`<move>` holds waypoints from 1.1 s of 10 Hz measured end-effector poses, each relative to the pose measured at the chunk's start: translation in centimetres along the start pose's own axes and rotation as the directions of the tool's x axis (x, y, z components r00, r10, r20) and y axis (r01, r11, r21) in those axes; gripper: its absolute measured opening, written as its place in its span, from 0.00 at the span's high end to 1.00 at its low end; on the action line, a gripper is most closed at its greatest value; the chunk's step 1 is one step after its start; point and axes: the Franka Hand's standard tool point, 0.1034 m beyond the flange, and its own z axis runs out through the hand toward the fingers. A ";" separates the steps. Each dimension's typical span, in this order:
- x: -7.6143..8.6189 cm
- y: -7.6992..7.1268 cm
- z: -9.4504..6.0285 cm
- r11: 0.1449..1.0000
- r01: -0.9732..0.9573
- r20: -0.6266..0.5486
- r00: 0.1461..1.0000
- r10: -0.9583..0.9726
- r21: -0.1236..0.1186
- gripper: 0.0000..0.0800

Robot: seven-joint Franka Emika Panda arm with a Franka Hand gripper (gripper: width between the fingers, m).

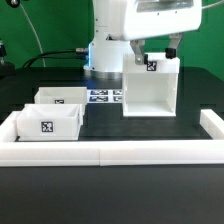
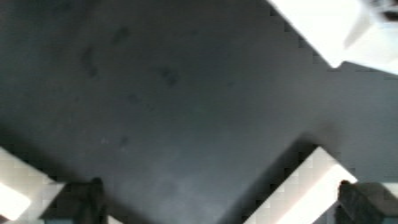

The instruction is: Assemble drawer

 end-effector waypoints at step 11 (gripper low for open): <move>-4.9 -5.4 -0.2 0.895 -0.446 -0.008 0.895 0.446 0.014 0.19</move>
Offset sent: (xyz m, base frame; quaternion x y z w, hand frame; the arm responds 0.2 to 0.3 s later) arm 0.0000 0.0000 0.0000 0.0000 0.0000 0.0000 1.0000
